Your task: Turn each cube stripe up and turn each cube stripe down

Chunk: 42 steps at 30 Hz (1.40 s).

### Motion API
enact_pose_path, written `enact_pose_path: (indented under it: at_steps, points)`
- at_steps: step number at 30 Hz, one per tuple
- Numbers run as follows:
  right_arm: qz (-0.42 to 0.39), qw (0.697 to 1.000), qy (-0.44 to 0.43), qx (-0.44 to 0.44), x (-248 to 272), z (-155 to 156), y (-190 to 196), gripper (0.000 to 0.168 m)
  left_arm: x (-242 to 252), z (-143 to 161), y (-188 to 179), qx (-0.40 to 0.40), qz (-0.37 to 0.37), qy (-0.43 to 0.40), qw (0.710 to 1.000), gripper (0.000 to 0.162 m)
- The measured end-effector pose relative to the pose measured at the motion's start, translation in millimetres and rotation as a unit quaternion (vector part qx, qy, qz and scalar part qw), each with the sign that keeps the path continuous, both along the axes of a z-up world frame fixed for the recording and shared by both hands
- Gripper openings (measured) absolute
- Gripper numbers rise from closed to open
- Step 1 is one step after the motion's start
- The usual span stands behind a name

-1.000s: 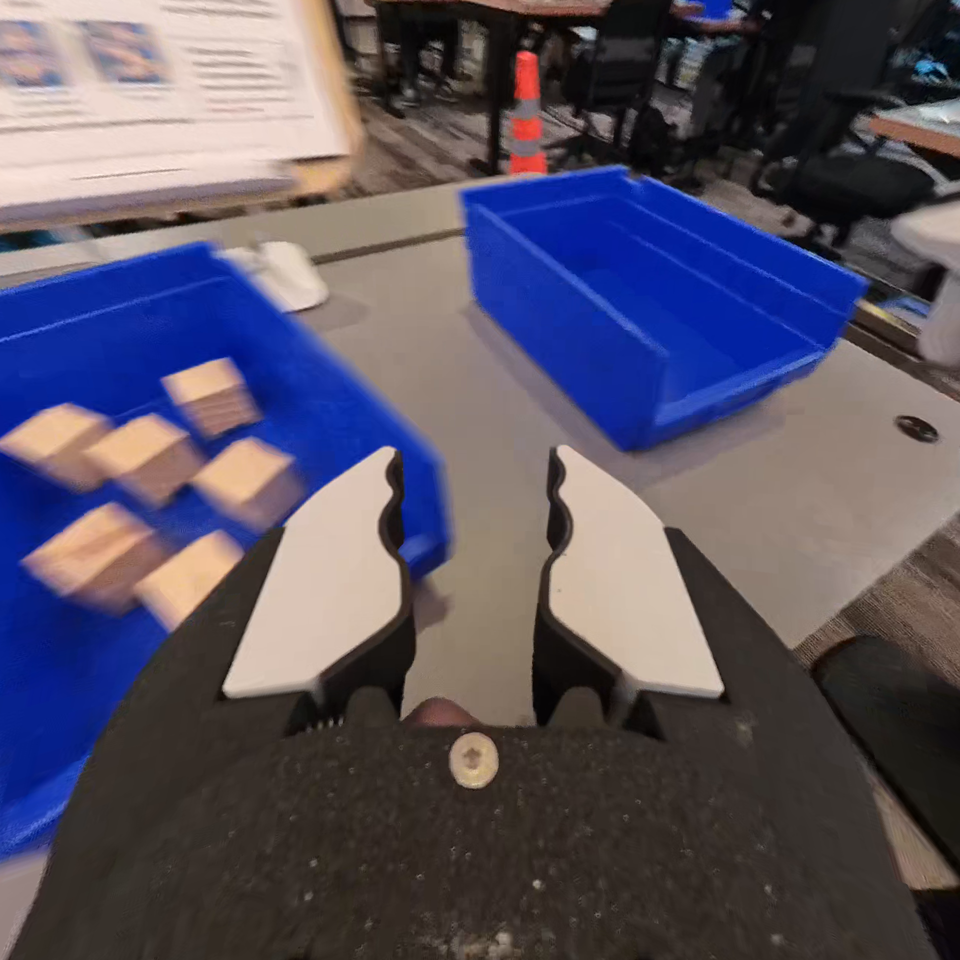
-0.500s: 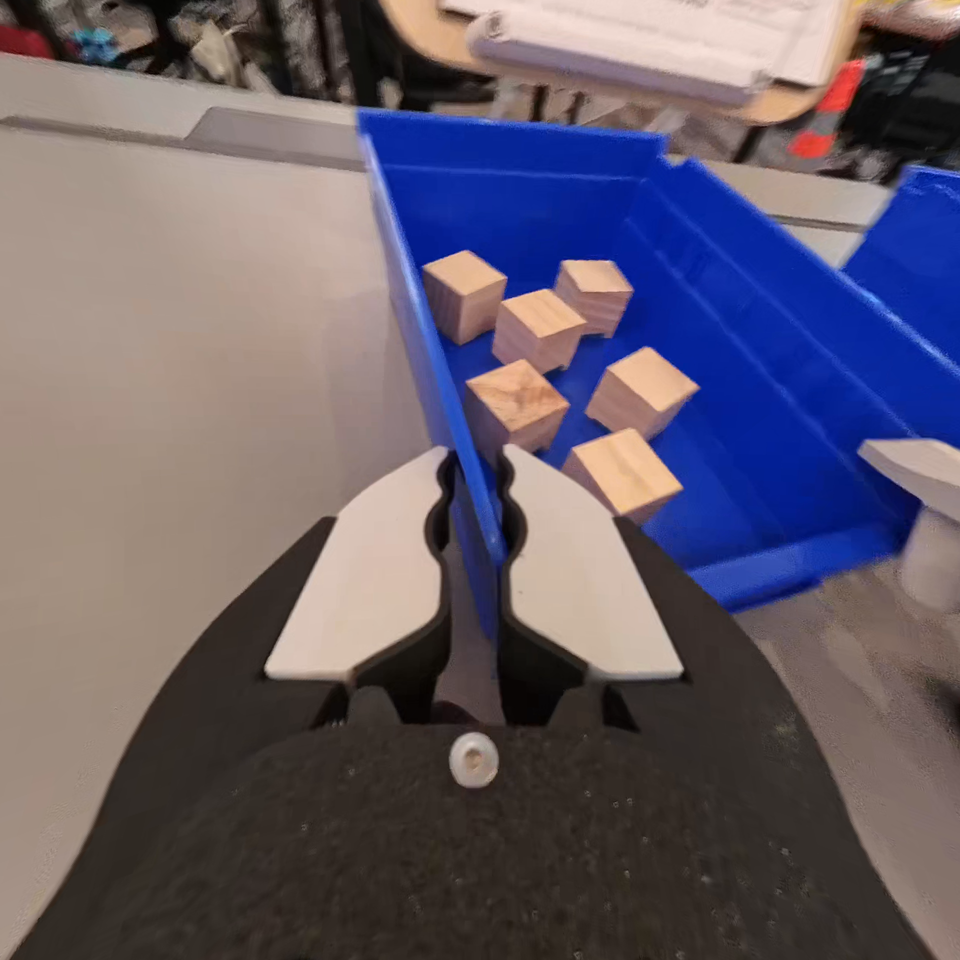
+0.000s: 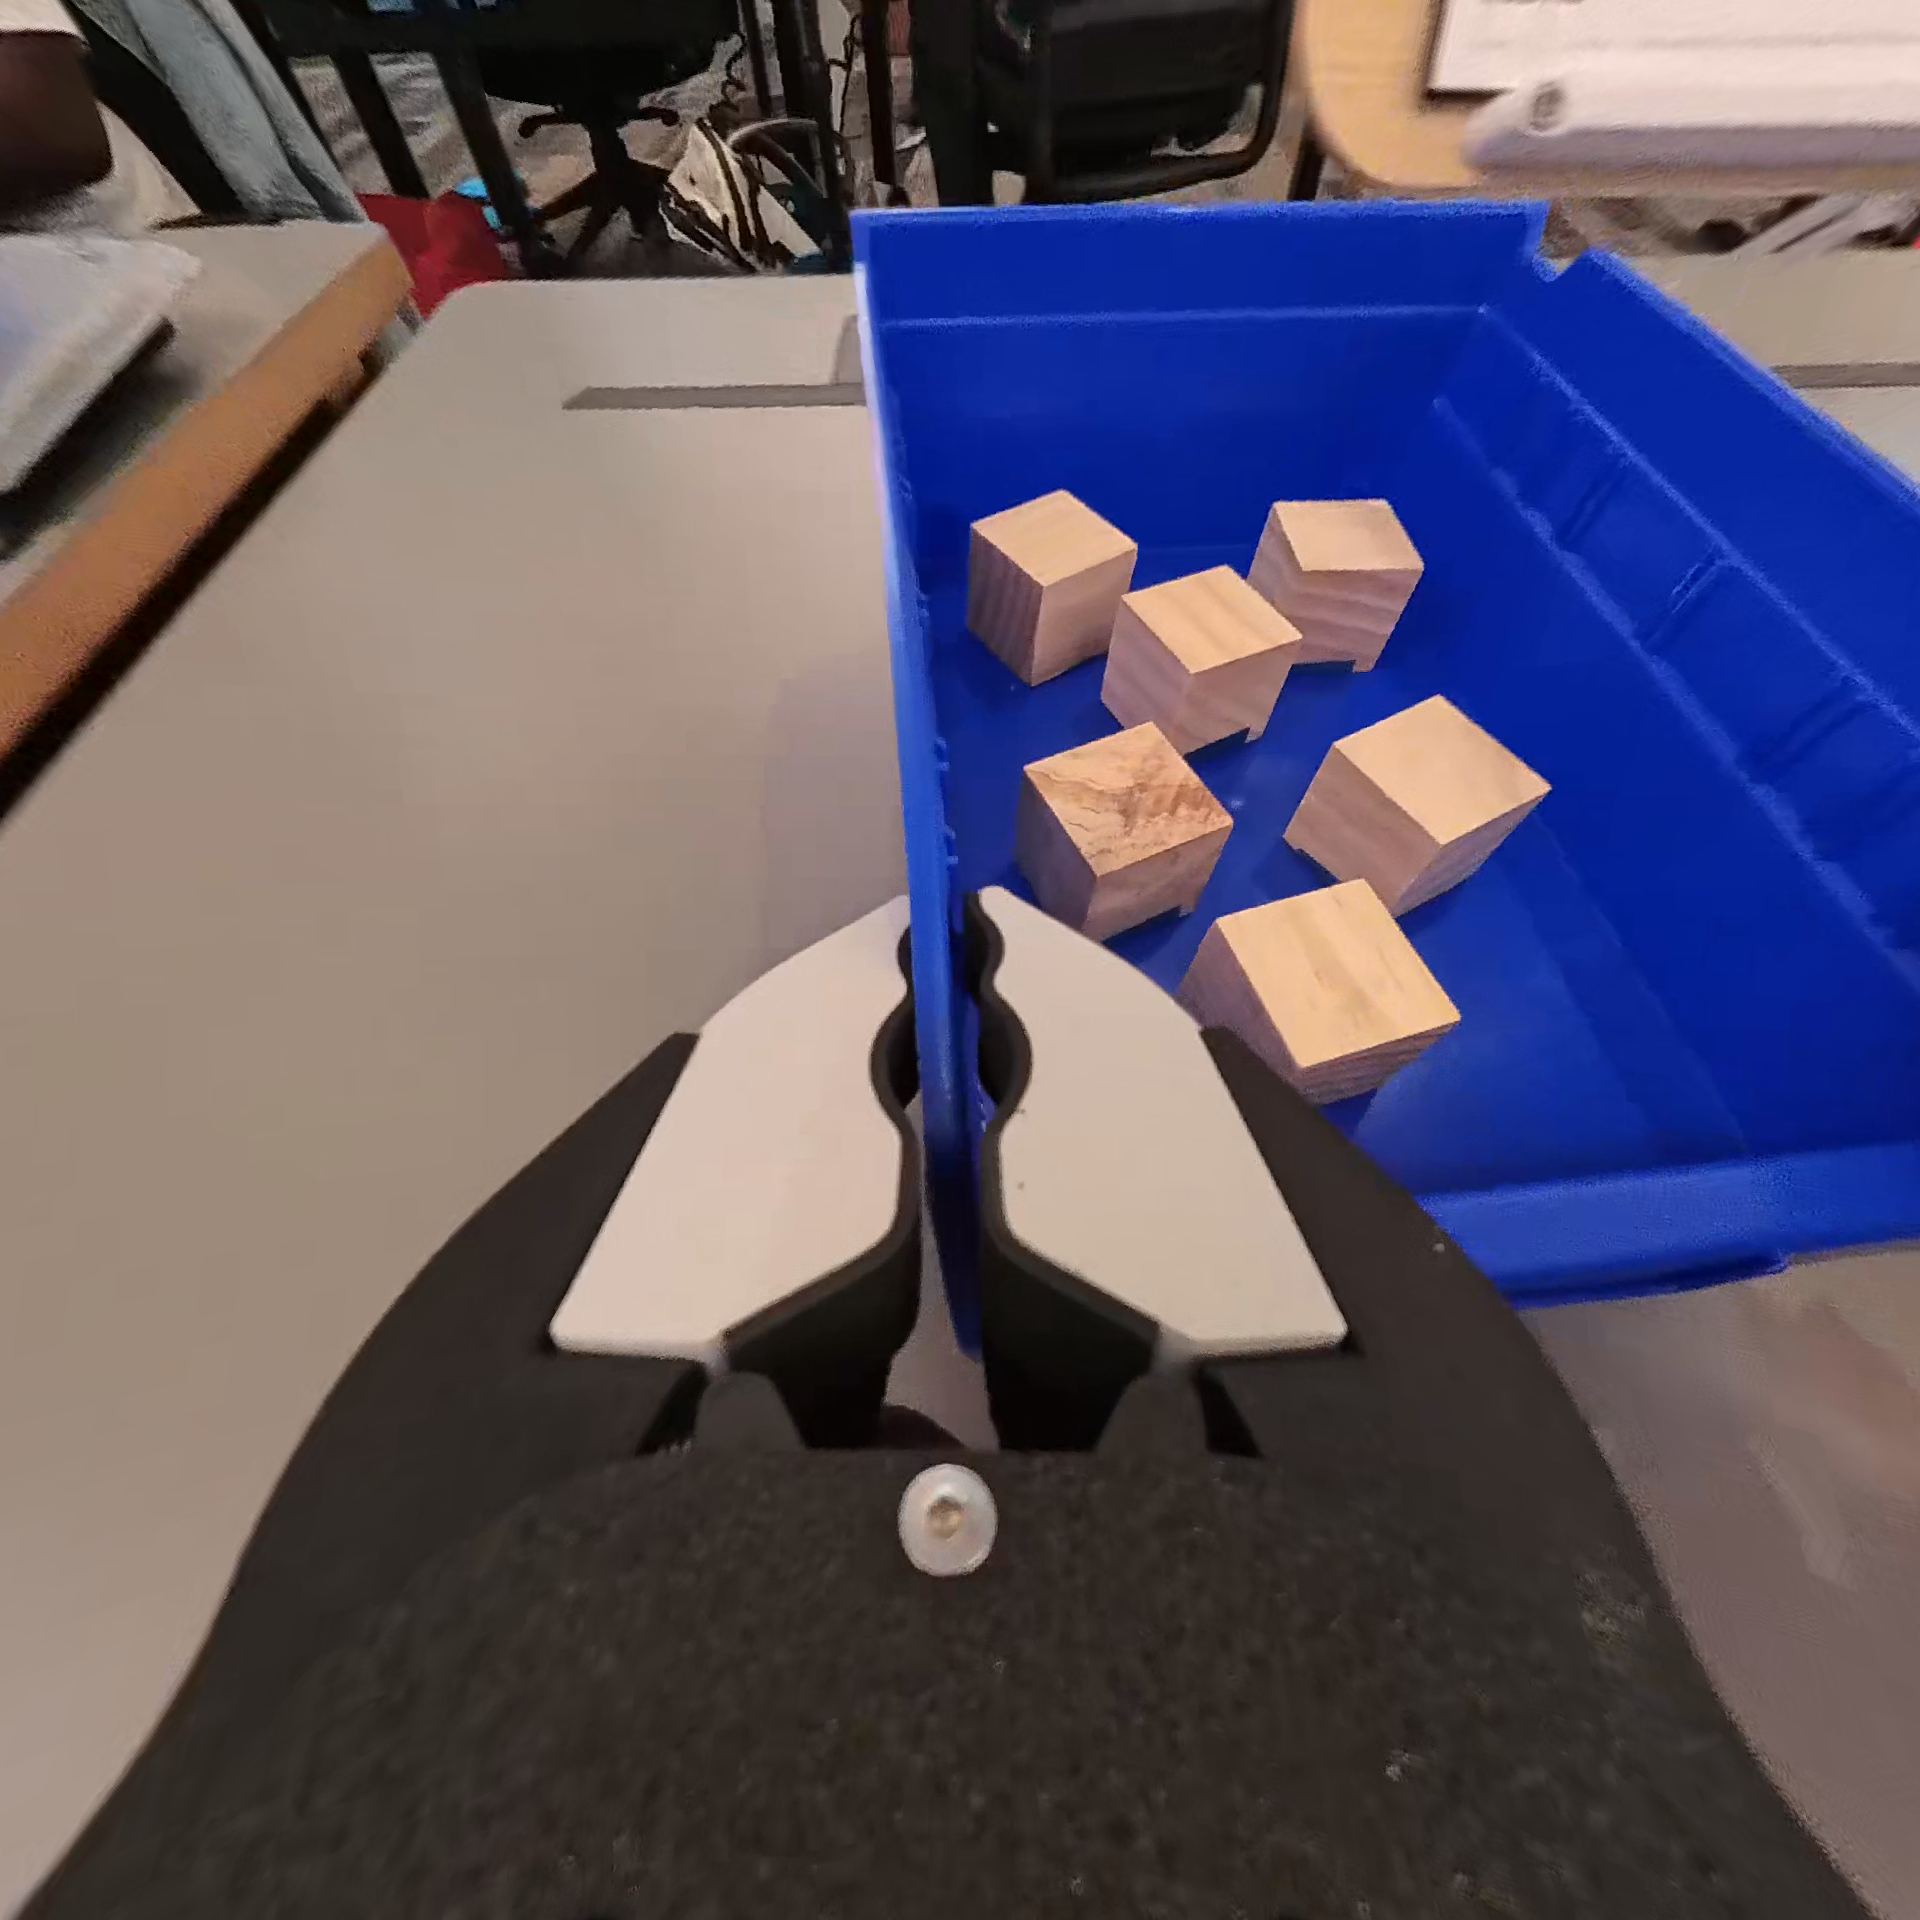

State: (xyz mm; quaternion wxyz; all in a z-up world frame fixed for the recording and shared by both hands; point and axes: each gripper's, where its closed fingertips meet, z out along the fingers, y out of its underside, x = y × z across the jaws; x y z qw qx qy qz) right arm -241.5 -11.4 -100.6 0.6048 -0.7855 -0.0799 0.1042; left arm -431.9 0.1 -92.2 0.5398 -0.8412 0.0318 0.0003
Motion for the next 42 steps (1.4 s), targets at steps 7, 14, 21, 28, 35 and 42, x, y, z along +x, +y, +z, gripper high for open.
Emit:
enact_pose_path:
  at_steps: [7, 14, 21, 28, 35, 42]
  points:
    - [-0.013, 1.000, 0.004, -0.020, -97, 3, 28, 0.005, -95, -9, 27, -0.027, -0.019, -0.004, 0.999, 0.004]
    - [-0.016, 0.999, 0.013, -0.026, -125, -16, 33, 0.005, -124, -25, 33, -0.018, -0.034, -0.015, 0.999, 0.004]
    - [0.095, 0.995, 0.006, -0.038, -135, -17, 20, 0.014, -138, -25, 39, -0.031, -0.011, -0.004, 0.999, 0.022]
    - [0.320, 0.927, -0.121, -0.151, -54, -21, -50, 0.067, -113, 32, -18, -0.013, 0.003, -0.091, 0.996, 0.056]
    - [0.292, 0.934, -0.141, -0.147, 103, -9, -59, 0.062, 98, 32, -51, -0.130, -0.243, -0.157, 0.948, 0.057]
    - [0.217, 0.971, 0.040, -0.098, 200, -2, -50, 0.063, 206, 24, -44, -0.102, -0.297, -0.238, 0.919, 0.046]
